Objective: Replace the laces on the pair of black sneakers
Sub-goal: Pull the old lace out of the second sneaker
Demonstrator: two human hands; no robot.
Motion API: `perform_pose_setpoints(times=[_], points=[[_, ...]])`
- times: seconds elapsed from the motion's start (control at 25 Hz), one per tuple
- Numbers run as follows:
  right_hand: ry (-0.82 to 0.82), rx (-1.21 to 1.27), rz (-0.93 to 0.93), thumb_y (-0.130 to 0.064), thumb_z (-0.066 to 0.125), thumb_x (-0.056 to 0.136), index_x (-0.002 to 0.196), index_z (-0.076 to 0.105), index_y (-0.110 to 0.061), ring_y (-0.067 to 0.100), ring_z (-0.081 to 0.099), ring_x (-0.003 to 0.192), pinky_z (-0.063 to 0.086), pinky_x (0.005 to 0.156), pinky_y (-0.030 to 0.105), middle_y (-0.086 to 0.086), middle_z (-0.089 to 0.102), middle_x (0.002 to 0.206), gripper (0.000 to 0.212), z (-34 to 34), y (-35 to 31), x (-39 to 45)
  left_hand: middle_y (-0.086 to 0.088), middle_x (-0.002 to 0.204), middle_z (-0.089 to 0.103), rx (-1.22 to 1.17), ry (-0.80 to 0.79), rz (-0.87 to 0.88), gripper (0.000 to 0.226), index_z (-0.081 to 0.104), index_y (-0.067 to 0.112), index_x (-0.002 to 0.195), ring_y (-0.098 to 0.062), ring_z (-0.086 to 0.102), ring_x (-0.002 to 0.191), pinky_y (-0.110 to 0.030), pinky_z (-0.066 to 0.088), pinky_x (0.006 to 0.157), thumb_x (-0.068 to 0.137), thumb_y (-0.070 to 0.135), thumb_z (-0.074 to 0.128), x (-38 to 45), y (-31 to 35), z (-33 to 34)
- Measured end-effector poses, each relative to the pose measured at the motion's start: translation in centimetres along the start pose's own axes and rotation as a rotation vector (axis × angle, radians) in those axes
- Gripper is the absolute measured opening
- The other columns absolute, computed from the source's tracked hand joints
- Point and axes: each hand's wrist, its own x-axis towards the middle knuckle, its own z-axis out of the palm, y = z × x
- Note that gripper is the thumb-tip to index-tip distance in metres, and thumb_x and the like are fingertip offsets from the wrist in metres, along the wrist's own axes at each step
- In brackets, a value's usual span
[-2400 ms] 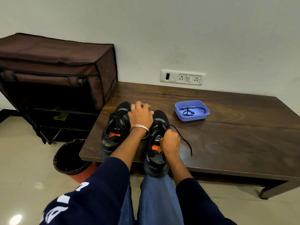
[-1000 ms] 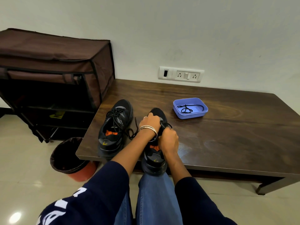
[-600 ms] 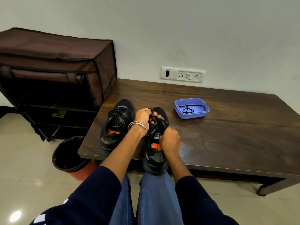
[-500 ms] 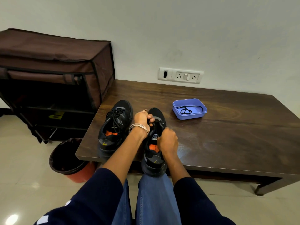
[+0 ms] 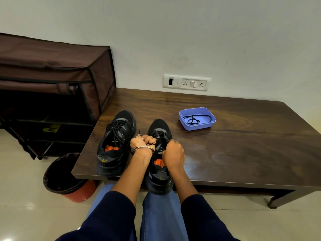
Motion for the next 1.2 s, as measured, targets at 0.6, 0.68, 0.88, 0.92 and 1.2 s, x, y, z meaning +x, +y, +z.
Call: perform_pose_setpoints(times=[0.6, 0.68, 0.88, 0.92, 1.2], points=[[-0.011, 0.004, -0.019, -0.012, 0.059, 0.092, 0.122, 0.052, -0.001, 0.03, 0.055, 0.113, 0.049, 0.087, 0.036, 0.016, 0.057, 0.122, 0.032, 0.1, 0.1, 0.1, -0.011, 0.095, 0.069, 2.245, -0.098, 0.717, 0.026, 0.077, 0.02, 0.084, -0.034, 0.063, 0.089, -0.042, 0.055, 0.078, 0.079, 0.044, 0.069, 1.1, 0.0, 2.2], [-0.012, 0.003, -0.025, -0.014, 0.062, 0.091, 0.122, 0.052, -0.001, 0.03, 0.055, 0.113, 0.049, 0.088, 0.036, 0.016, 0.057, 0.122, 0.035, 0.1, 0.1, 0.1, -0.015, 0.104, 0.065, 2.266, -0.051, 0.675, 0.032, 0.073, 0.009, 0.092, -0.036, 0.062, 0.093, -0.043, 0.054, 0.079, 0.083, 0.04, 0.068, 1.1, -0.2, 2.7], [-0.001, 0.011, -0.011, -0.013, 0.059, 0.093, 0.121, 0.053, -0.002, 0.029, 0.056, 0.111, 0.05, 0.086, 0.037, 0.015, 0.058, 0.12, 0.031, 0.2, 0.1, 0.1, -0.019, 0.135, 0.047, 2.208, 0.061, 0.614, 0.038, 0.057, 0.002, 0.123, -0.038, 0.052, 0.116, -0.041, 0.042, 0.093, 0.101, 0.025, 0.036, 0.2, -0.9, 2.2], [0.005, 0.007, -0.012, -0.013, 0.058, 0.093, 0.12, 0.053, -0.002, 0.029, 0.057, 0.11, 0.05, 0.086, 0.036, 0.015, 0.058, 0.119, 0.03, 0.2, 0.1, 0.1, -0.019, 0.133, 0.051, 2.135, 0.058, 0.542, 0.039, 0.056, 0.0, 0.125, -0.038, 0.053, 0.117, -0.04, 0.045, 0.089, 0.1, 0.021, 0.035, 0.2, -0.3, 1.9], [0.015, 0.007, -0.011, -0.012, 0.059, 0.092, 0.12, 0.054, 0.001, 0.03, 0.057, 0.109, 0.05, 0.087, 0.036, 0.016, 0.058, 0.119, 0.031, 0.2, 0.2, 0.1, -0.009, 0.131, 0.05, 1.864, 0.144, 0.66, 0.034, 0.058, 0.017, 0.119, -0.034, 0.048, 0.12, -0.047, 0.039, 0.102, 0.09, 0.035, 0.058, -1.1, 2.9, 0.9]])
